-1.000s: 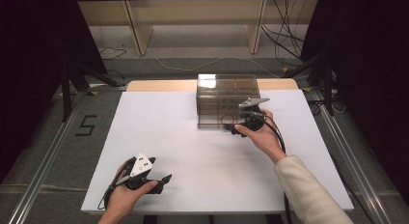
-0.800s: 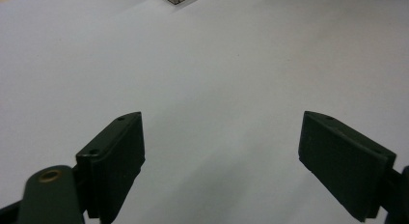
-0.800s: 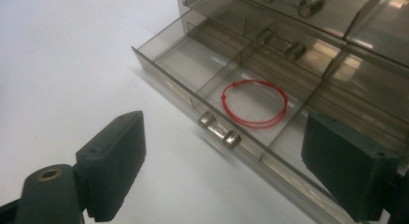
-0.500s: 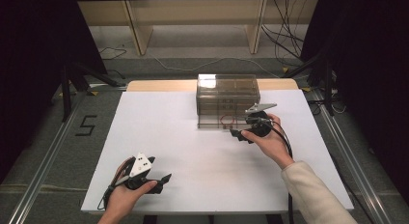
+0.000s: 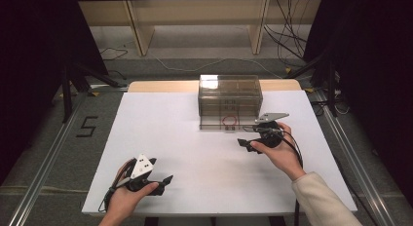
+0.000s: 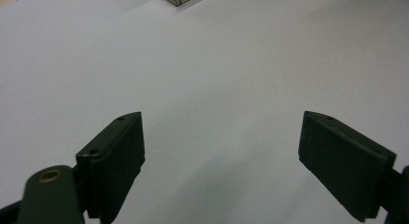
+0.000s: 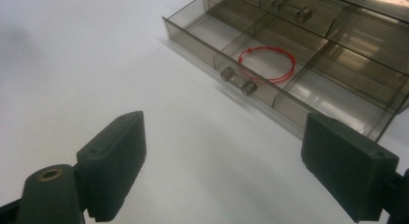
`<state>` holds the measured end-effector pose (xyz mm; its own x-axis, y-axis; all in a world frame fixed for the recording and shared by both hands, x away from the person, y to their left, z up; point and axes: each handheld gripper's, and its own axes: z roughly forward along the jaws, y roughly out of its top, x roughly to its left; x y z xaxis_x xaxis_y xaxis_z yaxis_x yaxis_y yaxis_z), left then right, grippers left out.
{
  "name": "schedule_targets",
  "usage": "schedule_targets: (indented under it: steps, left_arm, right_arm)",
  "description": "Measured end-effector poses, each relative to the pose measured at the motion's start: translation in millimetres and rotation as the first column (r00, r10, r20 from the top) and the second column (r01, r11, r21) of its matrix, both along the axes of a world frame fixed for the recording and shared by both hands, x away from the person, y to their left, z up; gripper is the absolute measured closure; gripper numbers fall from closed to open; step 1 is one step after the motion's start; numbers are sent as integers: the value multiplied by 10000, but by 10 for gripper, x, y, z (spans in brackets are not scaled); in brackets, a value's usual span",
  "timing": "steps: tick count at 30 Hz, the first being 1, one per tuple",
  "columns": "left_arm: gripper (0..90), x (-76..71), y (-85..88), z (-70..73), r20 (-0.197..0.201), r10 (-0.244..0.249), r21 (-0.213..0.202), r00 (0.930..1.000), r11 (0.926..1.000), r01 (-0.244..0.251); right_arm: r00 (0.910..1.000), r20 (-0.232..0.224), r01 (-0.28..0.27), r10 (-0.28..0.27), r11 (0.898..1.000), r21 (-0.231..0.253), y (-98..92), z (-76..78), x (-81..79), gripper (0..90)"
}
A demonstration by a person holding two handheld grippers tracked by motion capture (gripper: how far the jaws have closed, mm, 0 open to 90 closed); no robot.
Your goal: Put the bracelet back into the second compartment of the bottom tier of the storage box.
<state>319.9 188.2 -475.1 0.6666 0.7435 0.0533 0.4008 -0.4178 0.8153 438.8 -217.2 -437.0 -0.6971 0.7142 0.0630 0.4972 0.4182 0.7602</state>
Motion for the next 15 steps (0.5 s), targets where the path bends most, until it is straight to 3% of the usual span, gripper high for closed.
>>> schedule_targets:
  steps: [15]
  left_arm:
    - [162,-2,0,0,9,30,14,10000,10000,-30]
  right_arm:
    - [9985,-211,517,-511,9983,277,-414,-178,-488,171]
